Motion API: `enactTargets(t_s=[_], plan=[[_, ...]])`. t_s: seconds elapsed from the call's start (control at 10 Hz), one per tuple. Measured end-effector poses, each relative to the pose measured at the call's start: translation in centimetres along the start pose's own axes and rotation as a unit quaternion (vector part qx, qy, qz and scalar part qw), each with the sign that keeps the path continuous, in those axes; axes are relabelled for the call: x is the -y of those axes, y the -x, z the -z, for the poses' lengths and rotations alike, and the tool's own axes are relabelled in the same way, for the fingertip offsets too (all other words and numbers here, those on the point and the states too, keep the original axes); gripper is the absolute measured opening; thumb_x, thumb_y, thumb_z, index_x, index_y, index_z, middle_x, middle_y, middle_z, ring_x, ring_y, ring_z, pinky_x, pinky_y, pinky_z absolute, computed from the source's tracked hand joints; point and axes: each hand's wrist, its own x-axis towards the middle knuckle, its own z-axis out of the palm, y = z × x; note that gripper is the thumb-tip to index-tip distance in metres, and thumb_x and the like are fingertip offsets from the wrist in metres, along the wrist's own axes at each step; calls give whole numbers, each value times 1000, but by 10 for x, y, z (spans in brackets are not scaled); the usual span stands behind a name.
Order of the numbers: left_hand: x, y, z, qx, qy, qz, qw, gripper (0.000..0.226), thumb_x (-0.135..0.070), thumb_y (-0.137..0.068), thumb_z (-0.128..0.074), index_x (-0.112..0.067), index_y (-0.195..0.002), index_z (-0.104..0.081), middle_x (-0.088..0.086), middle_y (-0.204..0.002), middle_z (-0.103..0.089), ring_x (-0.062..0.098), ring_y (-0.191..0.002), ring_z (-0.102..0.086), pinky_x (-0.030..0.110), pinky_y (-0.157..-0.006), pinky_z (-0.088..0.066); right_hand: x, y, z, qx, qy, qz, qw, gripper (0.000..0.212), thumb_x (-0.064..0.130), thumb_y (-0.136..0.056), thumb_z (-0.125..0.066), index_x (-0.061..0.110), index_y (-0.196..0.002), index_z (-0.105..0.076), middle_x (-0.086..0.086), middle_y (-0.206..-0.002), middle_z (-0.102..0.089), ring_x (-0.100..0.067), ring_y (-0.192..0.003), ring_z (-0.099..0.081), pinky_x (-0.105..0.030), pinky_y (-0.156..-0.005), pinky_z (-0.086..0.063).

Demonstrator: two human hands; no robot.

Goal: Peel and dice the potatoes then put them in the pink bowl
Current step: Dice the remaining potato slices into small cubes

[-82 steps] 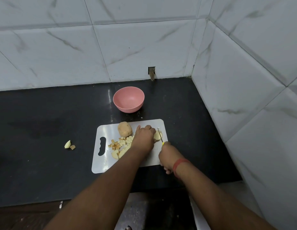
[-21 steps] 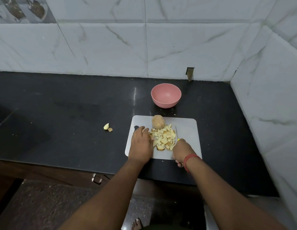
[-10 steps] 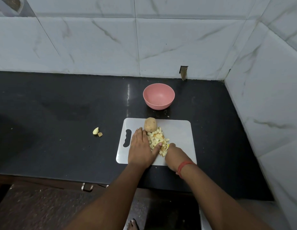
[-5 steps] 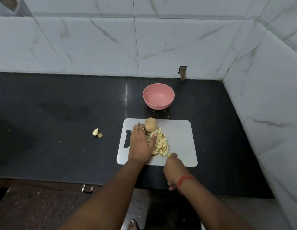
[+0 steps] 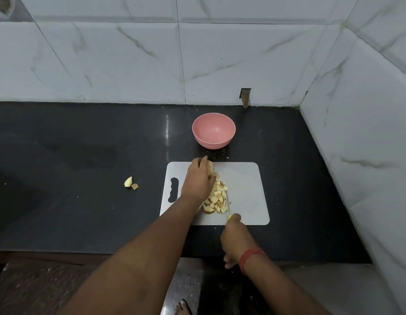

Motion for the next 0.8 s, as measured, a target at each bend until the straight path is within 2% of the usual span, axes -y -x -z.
enactTargets(t_s=[0.1,0.2,0.3,0.4,0.5,0.6,0.7,0.8], plan=[[1,-3,2,22,54,21,998,68,-20,-96,-64,-13,-155,-30,5,-151,-31,25,-137,-38,32,-114,-32,1,-5,8,-19,-73,-89,993,54,47,-99,-20,1,-111,-47,-19,-87,-58,-39,-70,-58,-44,-63,-53],[-4,-2,4,11,111,42,993,69,-14,-95,-64,-16,-155,-31,1,-148,-30,23,-136,-37,33,-116,-32,-6,-5,6,-19,-90,-129,987,61,54,-96,-20,1,-106,-47,-21,-83,-54,-43,-68,-54,-50,-66,-49],[-6,-3,6,-11,158,46,986,66,-15,-97,-63,-14,-154,-32,0,-147,-29,22,-135,-38,39,-118,-33,-19,-3,-1,-39,58,21,997,31,29,-99,-33,6,-117,-41,-11,-87,-53,-30,-67,-54,-32,-58,-47],[-9,-4,14,-42,207,72,975,62,-21,-99,-60,-13,-154,-32,-1,-149,-29,20,-135,-41,40,-117,-35,-35,0,5,-46,168,169,970,10,12,-97,-35,17,-105,-32,0,-76,-49,-20,-64,-51,-28,-46,-33],[-6,-2,24,-84,226,118,963,58,-28,-101,-56,-17,-154,-33,-4,-150,-29,17,-130,-43,30,-108,-34,-42,0,16,-36,244,222,943,7,17,-98,-34,22,-100,-29,-1,-76,-53,-23,-67,-56,-38,-57,-43],[2,1,29,-121,255,148,948,57,-30,-102,-52,-19,-154,-32,-4,-151,-29,18,-130,-45,32,-106,-38,-43,0,24,-30,264,239,934,9,19,-99,-34,19,-107,-34,-5,-81,-58,-26,-71,-58,-40,-63,-47],[5,6,33,-165,278,170,931,55,-29,-103,-51,-17,-154,-33,-2,-151,-31,17,-129,-46,33,-108,-40,-33,-4,23,-79,171,273,944,2,22,-102,-35,21,-101,-36,-5,-80,-59,-24,-69,-57,-41,-64,-50],[5,11,35,-197,307,204,909,54,-29,-103,-50,-17,-153,-33,-2,-150,-32,16,-126,-47,28,-103,-39,-10,-16,21,-129,88,279,947,12,28,-101,-43,18,-101,-50,0,-90,-60,-18,-79,-57,-36,-71,-51]])
